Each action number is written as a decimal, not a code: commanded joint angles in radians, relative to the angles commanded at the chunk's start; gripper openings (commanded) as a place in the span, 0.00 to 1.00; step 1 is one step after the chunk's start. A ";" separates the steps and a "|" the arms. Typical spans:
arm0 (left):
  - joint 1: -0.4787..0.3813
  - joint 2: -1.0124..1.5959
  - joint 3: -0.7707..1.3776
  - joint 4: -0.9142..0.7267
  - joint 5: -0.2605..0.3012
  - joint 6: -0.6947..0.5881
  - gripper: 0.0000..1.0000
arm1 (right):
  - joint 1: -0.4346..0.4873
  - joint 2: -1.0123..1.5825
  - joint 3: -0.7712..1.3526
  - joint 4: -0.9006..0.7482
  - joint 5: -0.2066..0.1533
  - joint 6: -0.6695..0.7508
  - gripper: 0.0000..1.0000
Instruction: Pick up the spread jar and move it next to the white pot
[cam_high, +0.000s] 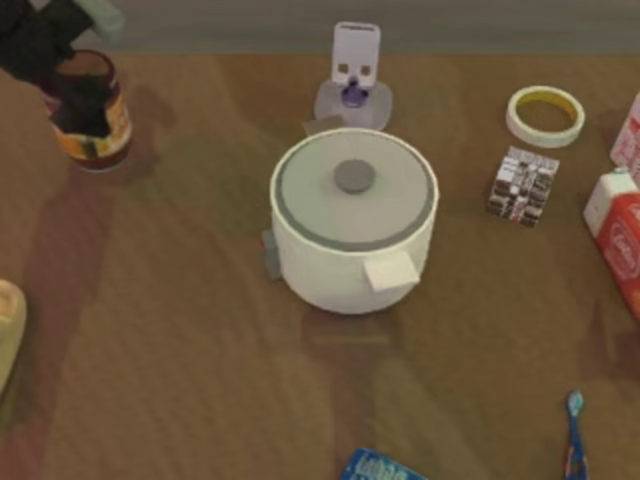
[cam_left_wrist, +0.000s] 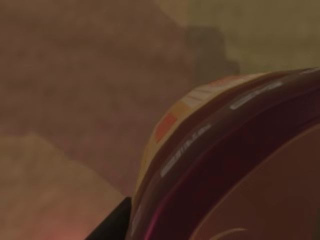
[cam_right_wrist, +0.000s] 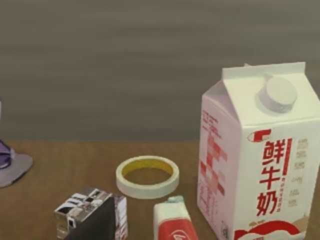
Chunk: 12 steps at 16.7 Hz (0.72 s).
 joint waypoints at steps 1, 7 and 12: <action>0.003 -0.059 -0.069 0.005 -0.001 0.000 0.00 | 0.000 0.000 0.000 0.000 0.000 0.000 1.00; 0.014 -0.298 -0.326 0.023 -0.002 0.006 0.00 | 0.000 0.000 0.000 0.000 0.000 0.000 1.00; 0.007 -0.302 -0.329 0.023 -0.003 0.006 0.00 | 0.000 0.000 0.000 0.000 0.000 0.000 1.00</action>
